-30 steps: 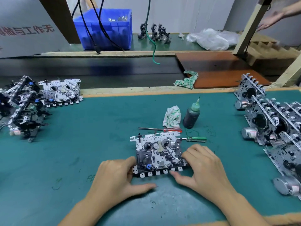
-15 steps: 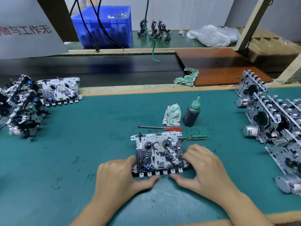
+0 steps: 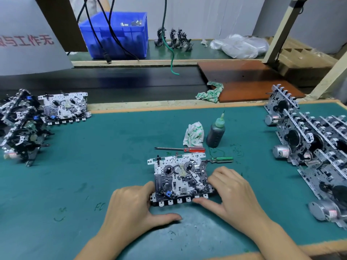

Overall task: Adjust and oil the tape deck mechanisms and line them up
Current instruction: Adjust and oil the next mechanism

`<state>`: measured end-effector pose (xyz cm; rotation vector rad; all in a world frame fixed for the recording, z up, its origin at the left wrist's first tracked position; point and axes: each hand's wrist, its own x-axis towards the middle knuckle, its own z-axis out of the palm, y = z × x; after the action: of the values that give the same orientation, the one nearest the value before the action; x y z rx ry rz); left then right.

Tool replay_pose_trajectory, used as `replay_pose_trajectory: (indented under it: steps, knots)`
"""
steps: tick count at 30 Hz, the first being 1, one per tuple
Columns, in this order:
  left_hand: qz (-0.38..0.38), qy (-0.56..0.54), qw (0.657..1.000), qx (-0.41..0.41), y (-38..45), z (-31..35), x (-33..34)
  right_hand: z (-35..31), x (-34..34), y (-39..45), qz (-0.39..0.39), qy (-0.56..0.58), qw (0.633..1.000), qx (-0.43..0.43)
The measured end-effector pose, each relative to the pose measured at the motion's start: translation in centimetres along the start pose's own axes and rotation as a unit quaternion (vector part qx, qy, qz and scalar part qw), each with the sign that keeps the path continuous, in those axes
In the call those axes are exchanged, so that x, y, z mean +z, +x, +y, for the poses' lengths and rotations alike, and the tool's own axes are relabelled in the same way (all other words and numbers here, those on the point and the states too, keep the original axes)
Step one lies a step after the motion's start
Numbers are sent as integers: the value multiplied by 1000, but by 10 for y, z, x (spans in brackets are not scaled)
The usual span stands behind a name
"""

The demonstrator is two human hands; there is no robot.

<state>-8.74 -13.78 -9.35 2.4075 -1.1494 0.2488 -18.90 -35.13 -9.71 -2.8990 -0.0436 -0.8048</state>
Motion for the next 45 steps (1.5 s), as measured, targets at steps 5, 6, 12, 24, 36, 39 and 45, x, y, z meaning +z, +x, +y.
replay_pose_trajectory:
  steps: [5,6,12,24,36,39,45]
  knots:
    - [-8,5,1000,8,-2,1,0,-5,3,0,25,-9,999,32]
    - [-5,6,1000,4,-2,2,0,-6,4,0,31,-13,999,41]
    - [34,5,999,-31,-1,8,1,1,2,-3,9,8,1000,4]
    - [25,5,1000,-7,-1,0,-1,-8,-1,-7,1,15,1000,25]
    - [61,17,998,-8,-4,1,4,-3,-2,-5,-28,3,1000,2]
    - [59,28,998,-25,-5,-1,5,-2,-2,-4,-51,-7,999,10]
    - [64,40,993,-93,11,0,4,-3,-13,26,6,-10,988,157]
